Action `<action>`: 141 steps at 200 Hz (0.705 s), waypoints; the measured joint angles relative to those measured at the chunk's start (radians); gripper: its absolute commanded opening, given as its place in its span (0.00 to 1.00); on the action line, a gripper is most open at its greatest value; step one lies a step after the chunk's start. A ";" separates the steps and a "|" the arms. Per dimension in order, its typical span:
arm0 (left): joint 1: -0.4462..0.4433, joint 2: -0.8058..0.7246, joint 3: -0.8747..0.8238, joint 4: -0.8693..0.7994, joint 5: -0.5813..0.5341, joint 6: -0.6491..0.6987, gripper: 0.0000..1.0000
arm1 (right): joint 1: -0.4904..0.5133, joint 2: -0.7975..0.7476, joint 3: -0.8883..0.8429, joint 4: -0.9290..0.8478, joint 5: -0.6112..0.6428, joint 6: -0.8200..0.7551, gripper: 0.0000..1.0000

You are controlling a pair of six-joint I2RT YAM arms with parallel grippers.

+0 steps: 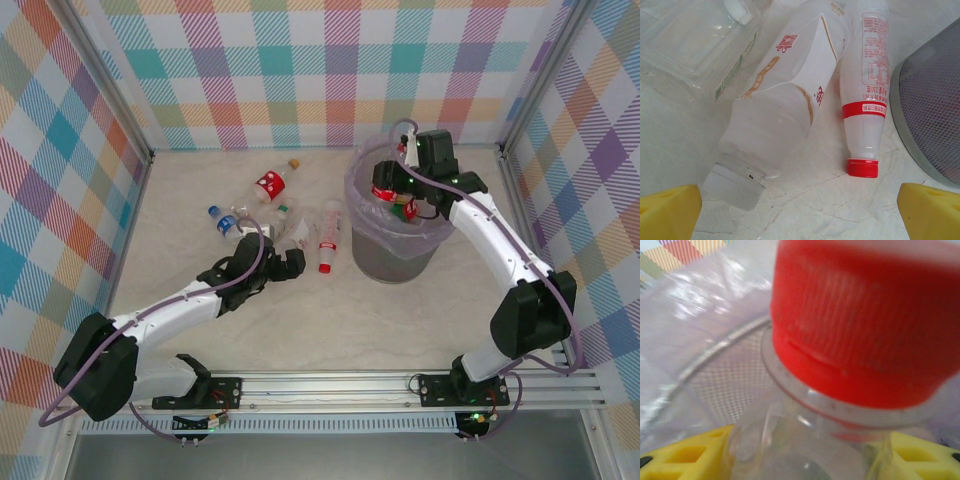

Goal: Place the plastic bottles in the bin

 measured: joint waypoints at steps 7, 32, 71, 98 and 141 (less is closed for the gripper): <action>0.000 0.002 0.000 0.000 0.003 -0.003 1.00 | 0.000 -0.003 -0.011 0.000 -0.001 0.007 0.67; 0.003 0.007 0.000 0.000 0.007 -0.009 1.00 | 0.000 -0.014 -0.016 0.001 -0.013 0.020 0.83; 0.011 0.002 0.020 -0.022 0.006 -0.010 1.00 | 0.000 -0.068 0.031 -0.056 -0.013 0.011 0.91; 0.035 -0.027 0.053 -0.056 0.006 -0.010 1.00 | 0.000 -0.135 0.066 -0.074 0.010 0.002 0.86; 0.082 -0.069 0.080 -0.103 0.029 -0.023 1.00 | 0.000 -0.199 0.072 -0.089 0.051 -0.011 0.66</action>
